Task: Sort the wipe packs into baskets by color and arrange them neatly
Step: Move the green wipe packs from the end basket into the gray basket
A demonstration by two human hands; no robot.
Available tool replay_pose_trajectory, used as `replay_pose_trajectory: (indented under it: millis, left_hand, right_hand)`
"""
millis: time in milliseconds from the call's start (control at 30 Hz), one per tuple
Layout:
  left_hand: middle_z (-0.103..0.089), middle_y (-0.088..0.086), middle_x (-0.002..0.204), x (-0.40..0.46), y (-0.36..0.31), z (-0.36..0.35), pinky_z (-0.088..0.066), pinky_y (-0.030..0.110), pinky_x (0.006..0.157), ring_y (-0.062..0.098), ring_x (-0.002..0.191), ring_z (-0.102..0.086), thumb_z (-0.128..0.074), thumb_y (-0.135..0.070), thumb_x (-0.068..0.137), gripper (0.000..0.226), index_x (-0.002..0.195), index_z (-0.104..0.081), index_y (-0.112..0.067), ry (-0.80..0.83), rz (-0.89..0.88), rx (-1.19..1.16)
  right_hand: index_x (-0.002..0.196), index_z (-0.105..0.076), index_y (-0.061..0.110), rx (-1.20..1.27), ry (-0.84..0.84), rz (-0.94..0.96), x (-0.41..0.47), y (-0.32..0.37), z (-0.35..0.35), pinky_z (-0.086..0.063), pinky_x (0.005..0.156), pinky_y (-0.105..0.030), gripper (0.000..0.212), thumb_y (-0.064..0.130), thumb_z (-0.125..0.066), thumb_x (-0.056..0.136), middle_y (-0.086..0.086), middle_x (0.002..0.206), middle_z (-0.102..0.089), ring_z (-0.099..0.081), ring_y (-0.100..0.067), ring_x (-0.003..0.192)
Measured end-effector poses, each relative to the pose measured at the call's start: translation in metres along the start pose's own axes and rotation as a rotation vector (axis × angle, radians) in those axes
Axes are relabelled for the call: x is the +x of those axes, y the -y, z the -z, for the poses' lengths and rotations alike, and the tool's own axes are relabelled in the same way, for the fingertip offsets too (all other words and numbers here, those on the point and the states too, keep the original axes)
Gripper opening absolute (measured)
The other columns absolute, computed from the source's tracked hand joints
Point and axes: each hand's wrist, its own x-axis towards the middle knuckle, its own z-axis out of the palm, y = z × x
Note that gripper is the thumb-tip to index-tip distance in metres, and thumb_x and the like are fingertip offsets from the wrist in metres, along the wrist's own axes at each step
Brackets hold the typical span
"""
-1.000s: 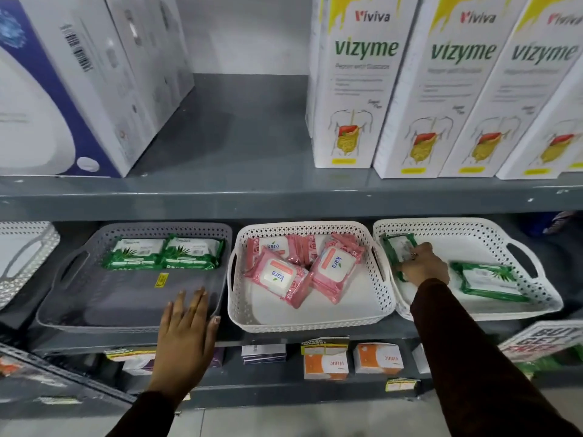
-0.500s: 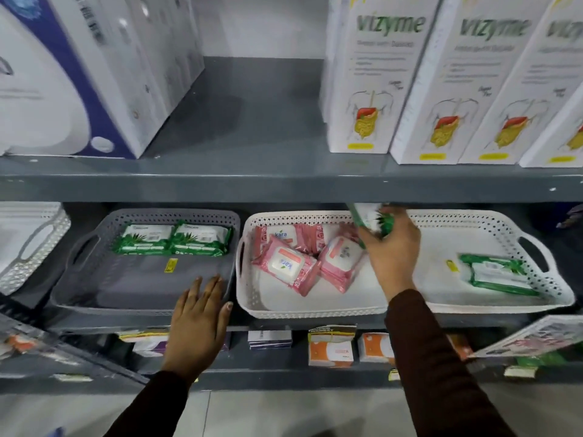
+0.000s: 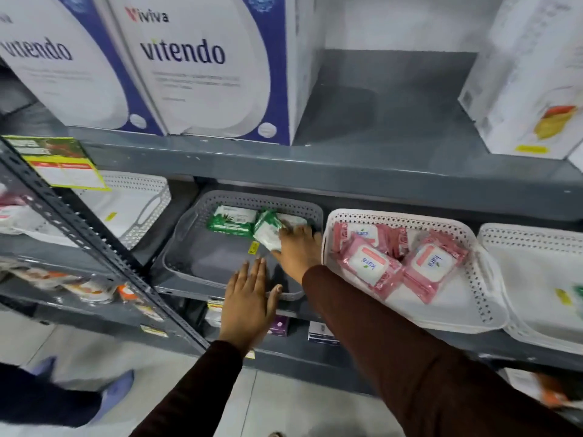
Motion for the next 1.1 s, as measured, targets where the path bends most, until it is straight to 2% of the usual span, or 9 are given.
replay_pose_trajectory:
  millis: [67,133,300,433,567,767,833,1000,1100]
  left_hand:
    - [-0.029,0.007,0.157,0.000,0.002,0.002,-0.015,0.040,0.117,0.027,0.146,-0.020,-0.017,-0.054,0.099,0.069,0.150,-0.028,-0.010,0.005,-0.005,0.010]
    - [-0.032,0.009,0.156,0.000,0.002,0.001,-0.015,0.040,0.117,0.028,0.146,-0.021,-0.017,-0.053,0.099,0.068,0.149,-0.030,-0.008,0.006,0.000,0.025]
    - [-0.027,0.009,0.158,0.002,-0.015,-0.003,-0.009,0.043,0.119,0.029,0.148,-0.012,-0.010,-0.055,0.098,0.072,0.151,-0.025,-0.008,-0.006,-0.018,0.018]
    - [-0.023,0.009,0.159,0.006,-0.066,-0.010,-0.005,0.040,0.120,0.027,0.149,-0.007,-0.016,-0.052,0.099,0.070,0.152,-0.022,-0.007,-0.033,-0.151,-0.068]
    - [-0.020,0.011,0.159,0.009,-0.128,-0.025,-0.002,0.043,0.120,0.028,0.148,-0.004,-0.022,-0.052,0.098,0.071,0.152,-0.019,-0.005,0.000,-0.277,-0.049]
    - [-0.020,0.009,0.159,0.009,-0.211,-0.053,-0.010,0.050,0.119,0.029,0.149,-0.006,-0.016,-0.057,0.097,0.076,0.151,-0.021,-0.005,0.077,-0.317,0.031]
    - [-0.020,0.009,0.159,0.008,-0.229,-0.056,-0.009,0.051,0.119,0.028,0.149,-0.005,-0.012,-0.057,0.097,0.075,0.152,-0.020,-0.006,0.083,-0.336,0.068]
    - [-0.009,0.007,0.160,0.008,-0.254,-0.062,0.000,0.047,0.120,0.026,0.148,0.004,-0.001,-0.062,0.096,0.078,0.153,-0.012,-0.009,0.100,-0.340,0.086]
    - [-0.008,0.006,0.160,0.008,-0.251,-0.065,-0.005,0.048,0.120,0.026,0.148,0.004,-0.003,-0.062,0.096,0.077,0.153,-0.010,-0.010,0.109,-0.333,0.073]
  right_hand:
    - [0.115,-0.068,0.013,-0.115,0.105,-0.021,0.002,0.004,-0.006,-0.029,0.102,-0.053,0.043,0.046,-0.054,0.092,-0.018,0.128,-0.058,-0.040,-0.039,0.127]
    - [0.114,-0.070,0.012,-0.108,0.138,-0.017,0.001,0.005,-0.001,-0.025,0.104,-0.052,0.042,0.043,-0.050,0.094,-0.017,0.132,-0.054,-0.035,-0.038,0.128]
    - [0.108,-0.070,0.024,0.081,-0.155,-0.061,-0.026,-0.028,0.029,-0.029,0.091,-0.049,0.031,0.042,-0.053,0.090,-0.010,0.121,-0.060,-0.047,-0.036,0.117]
    - [0.096,-0.072,0.027,0.165,-0.411,-0.267,-0.061,-0.105,0.058,-0.037,0.085,-0.048,0.027,0.039,-0.050,0.083,-0.002,0.108,-0.067,-0.055,-0.032,0.107]
    - [0.095,-0.070,0.025,0.105,-0.566,-0.502,-0.112,-0.202,0.091,-0.036,0.083,-0.047,0.017,0.028,-0.063,0.080,-0.004,0.102,-0.069,-0.059,-0.032,0.103]
    - [0.125,-0.057,0.015,0.041,-0.239,-1.093,-0.196,-0.364,0.125,-0.043,0.095,-0.048,0.043,0.034,-0.056,0.086,-0.020,0.129,-0.054,-0.049,-0.041,0.120]
    - [0.132,-0.050,0.015,0.087,-0.163,-1.214,-0.209,-0.400,0.133,-0.043,0.099,-0.050,0.049,0.038,-0.054,0.089,-0.025,0.137,-0.047,-0.044,-0.043,0.124]
    - [0.145,-0.035,0.024,0.131,0.038,-1.252,-0.215,-0.450,0.141,-0.032,0.109,-0.063,0.070,0.051,-0.058,0.085,-0.026,0.157,-0.019,-0.019,-0.050,0.142]
    - [0.141,-0.040,0.018,0.007,0.154,-1.214,-0.206,-0.445,0.142,-0.038,0.106,-0.057,0.075,0.056,-0.062,0.079,-0.029,0.153,-0.024,-0.026,-0.050,0.138]
